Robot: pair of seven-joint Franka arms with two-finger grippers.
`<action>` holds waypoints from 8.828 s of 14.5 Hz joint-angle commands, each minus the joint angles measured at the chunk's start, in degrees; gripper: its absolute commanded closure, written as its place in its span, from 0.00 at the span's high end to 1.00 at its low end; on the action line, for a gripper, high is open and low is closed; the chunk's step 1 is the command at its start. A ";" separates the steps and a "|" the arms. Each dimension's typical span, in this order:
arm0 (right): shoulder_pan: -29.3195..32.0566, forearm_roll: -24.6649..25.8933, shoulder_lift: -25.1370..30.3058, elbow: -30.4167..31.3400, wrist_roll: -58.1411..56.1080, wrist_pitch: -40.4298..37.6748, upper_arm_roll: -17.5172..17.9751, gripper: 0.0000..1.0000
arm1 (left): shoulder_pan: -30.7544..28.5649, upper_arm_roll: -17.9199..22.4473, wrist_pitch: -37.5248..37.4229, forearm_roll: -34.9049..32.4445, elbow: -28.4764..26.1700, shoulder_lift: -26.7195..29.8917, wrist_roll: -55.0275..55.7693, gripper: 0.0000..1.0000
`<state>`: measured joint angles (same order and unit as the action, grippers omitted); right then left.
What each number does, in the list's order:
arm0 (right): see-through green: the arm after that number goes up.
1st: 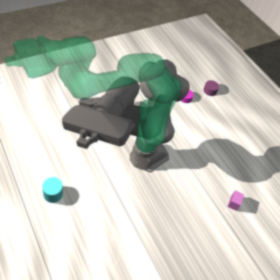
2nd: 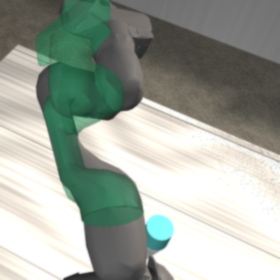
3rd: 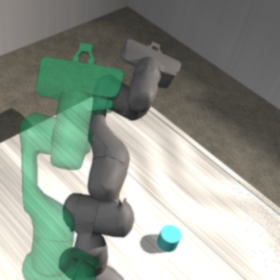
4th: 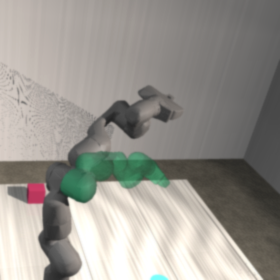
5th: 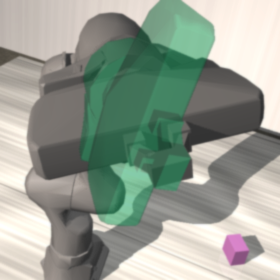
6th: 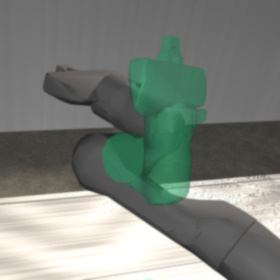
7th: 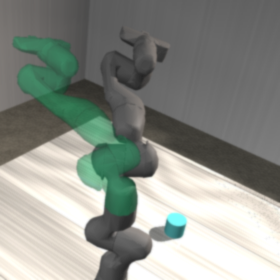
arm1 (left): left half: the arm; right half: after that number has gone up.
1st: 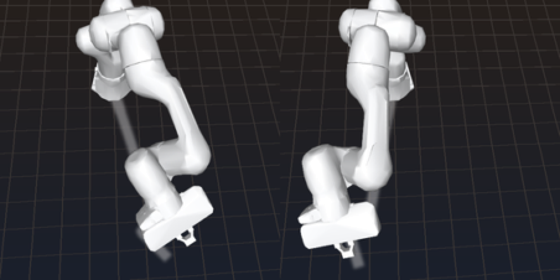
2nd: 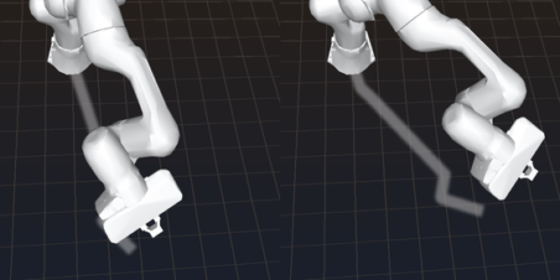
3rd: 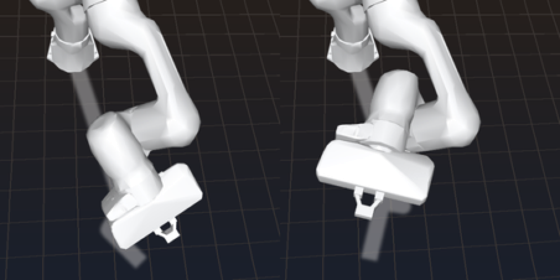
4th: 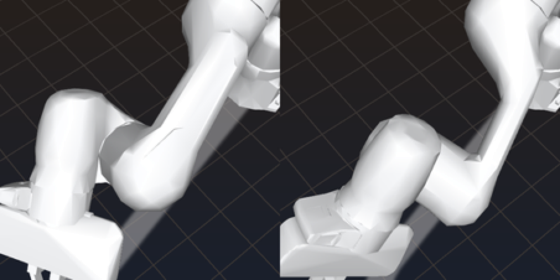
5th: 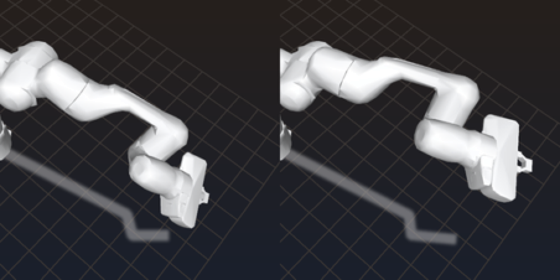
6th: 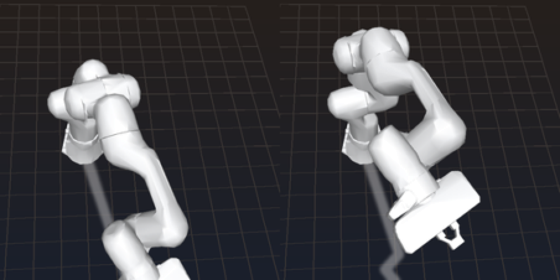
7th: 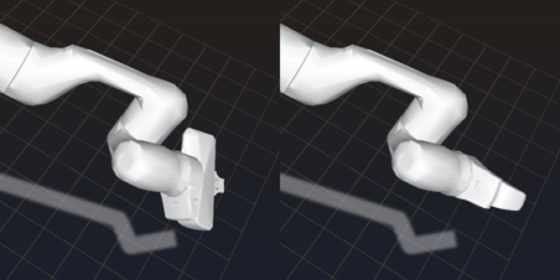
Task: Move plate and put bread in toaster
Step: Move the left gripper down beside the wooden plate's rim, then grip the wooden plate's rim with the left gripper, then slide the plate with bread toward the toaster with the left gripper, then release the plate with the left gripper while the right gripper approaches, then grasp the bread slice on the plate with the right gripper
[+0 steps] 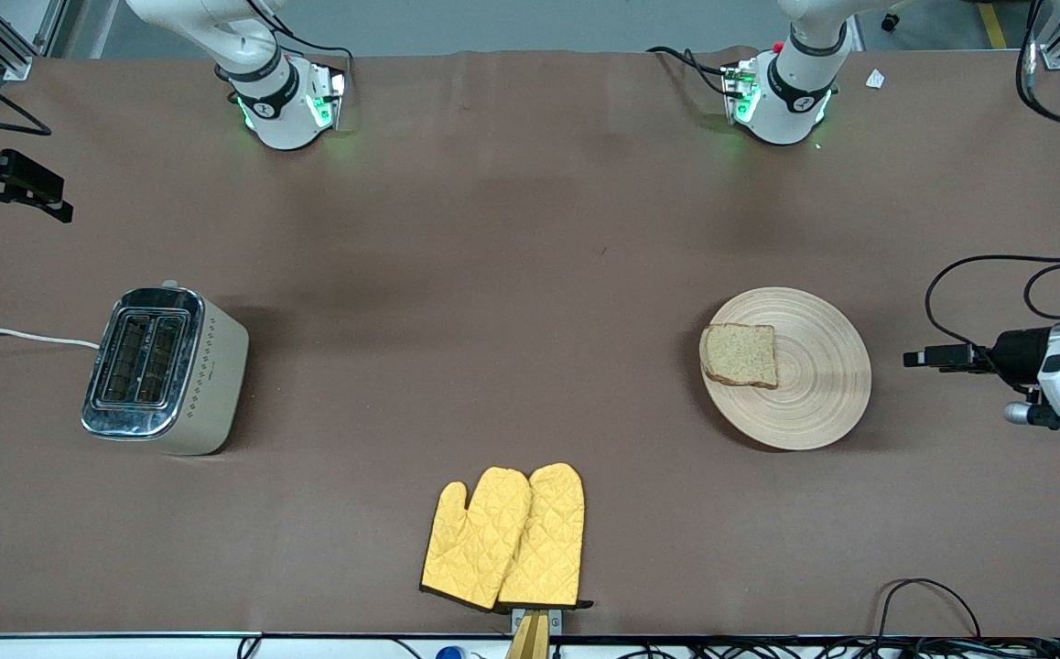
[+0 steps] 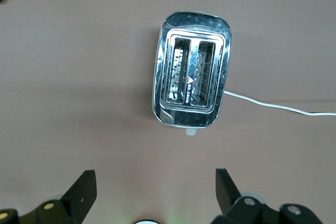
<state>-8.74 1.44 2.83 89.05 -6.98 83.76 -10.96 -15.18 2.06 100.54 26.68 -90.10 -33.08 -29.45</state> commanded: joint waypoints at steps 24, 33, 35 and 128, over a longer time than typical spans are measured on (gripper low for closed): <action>-2.25 0.67 -0.37 -2.12 -0.40 -2.73 -0.38 1.00 | -2.22 -0.57 1.06 16.39 1.42 -15.17 -27.59 0.16; -2.33 0.32 -0.46 -2.12 -0.40 -2.55 -0.29 1.00 | -1.87 -5.56 -4.39 24.29 1.51 -14.55 -23.48 0.01; -2.25 0.67 -0.46 -2.12 -0.58 -2.55 -0.38 1.00 | -0.91 -8.02 -3.51 26.31 1.60 -14.47 -19.44 0.00; -21.23 -12.07 -24.37 33.83 29.66 58.88 0.76 0.01 | 19.40 -1.88 -3.42 -26.94 1.51 32.91 30.85 1.00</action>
<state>-29.80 -9.84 -21.45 122.62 22.34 142.52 -10.12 3.79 0.10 96.70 1.09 -88.27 -0.62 0.22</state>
